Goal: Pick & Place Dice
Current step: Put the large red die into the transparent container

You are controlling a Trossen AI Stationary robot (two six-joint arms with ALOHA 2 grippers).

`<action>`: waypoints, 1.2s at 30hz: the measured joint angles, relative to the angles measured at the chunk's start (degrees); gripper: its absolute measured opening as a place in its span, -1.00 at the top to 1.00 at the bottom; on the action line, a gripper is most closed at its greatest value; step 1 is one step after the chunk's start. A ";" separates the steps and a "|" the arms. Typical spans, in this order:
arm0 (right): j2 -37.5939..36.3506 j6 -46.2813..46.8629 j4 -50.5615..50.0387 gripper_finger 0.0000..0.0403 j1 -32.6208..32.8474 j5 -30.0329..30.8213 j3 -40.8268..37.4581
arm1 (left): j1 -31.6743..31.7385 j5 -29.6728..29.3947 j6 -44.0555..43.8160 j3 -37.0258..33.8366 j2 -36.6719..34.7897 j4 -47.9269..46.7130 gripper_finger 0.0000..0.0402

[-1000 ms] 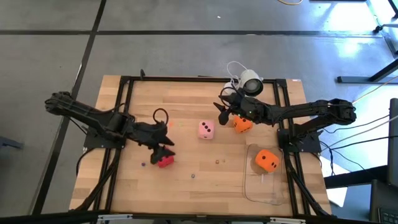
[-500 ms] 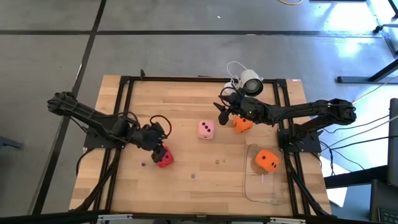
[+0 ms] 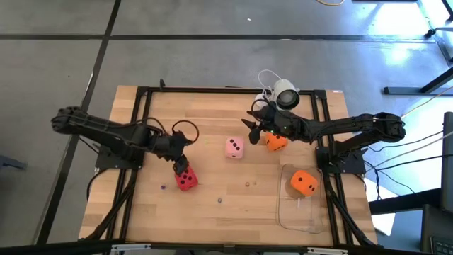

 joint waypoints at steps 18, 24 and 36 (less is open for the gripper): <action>-0.01 0.69 -0.02 -0.03 0.00 -0.34 0.00 | 8.03 22.38 -0.04 -22.29 -4.34 25.34 -0.19; 0.01 0.73 -0.04 -0.03 0.00 -0.36 0.00 | 7.29 24.50 -1.57 -25.21 -4.33 29.81 -0.19; 0.00 1.15 -0.07 -0.03 0.00 -0.36 0.00 | 2.88 23.37 -13.31 -40.61 -2.01 53.38 -0.17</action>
